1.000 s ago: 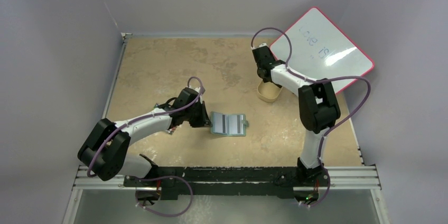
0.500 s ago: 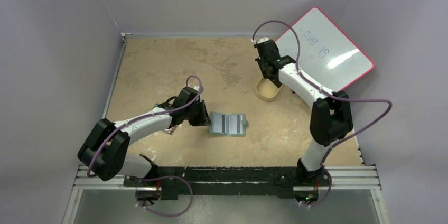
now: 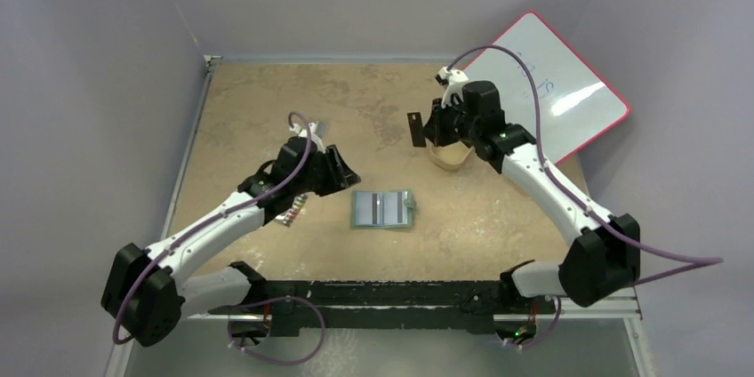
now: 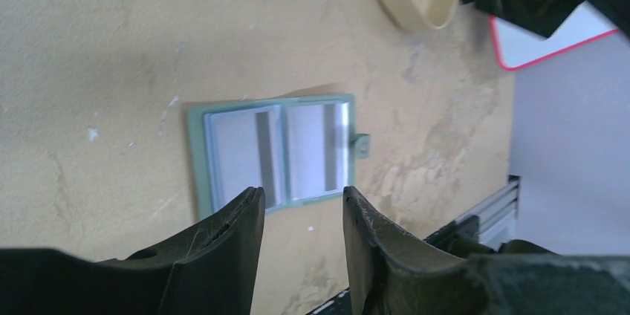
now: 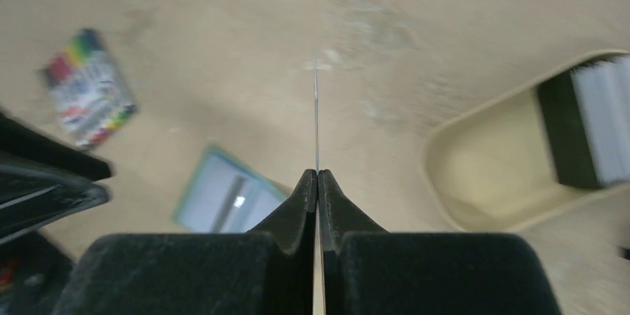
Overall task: Put the credit cards into the card holder
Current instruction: Pick up the credit card from the storage box.
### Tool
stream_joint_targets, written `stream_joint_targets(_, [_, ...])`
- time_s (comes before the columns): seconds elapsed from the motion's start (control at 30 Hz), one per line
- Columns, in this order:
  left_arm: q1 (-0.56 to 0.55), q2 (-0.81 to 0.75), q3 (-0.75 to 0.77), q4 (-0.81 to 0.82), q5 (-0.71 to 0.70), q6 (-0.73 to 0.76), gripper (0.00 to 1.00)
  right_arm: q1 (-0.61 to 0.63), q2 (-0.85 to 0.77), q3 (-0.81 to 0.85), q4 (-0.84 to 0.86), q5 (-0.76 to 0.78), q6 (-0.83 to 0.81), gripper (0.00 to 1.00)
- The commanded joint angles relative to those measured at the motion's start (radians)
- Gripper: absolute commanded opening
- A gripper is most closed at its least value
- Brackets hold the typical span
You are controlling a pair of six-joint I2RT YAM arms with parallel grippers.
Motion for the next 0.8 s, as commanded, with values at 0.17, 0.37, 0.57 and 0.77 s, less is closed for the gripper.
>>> stream_joint_targets(0.17, [0.008, -0.18, 0.004, 0.331, 0.108, -0.163, 0.45, 0.001, -0.253, -0.363, 0.686, -0.531, 0.551, 0.0])
stream_joint_targets(0.37, [0.007, -0.198, -0.006, 0.501, 0.176, -0.214, 0.46, 0.001, -0.257, -0.532, 1.129, -0.681, 0.889, 0.0])
stream_joint_targets(0.57, [0.007, -0.168, 0.002, 0.544, 0.212, -0.216, 0.46, 0.003, -0.221, -0.595, 1.342, -0.74, 1.027, 0.0])
stream_joint_targets(0.77, [0.007, -0.145, -0.022, 0.598, 0.248, -0.228, 0.45, 0.002, -0.22, -0.599, 1.315, -0.744, 1.009, 0.0])
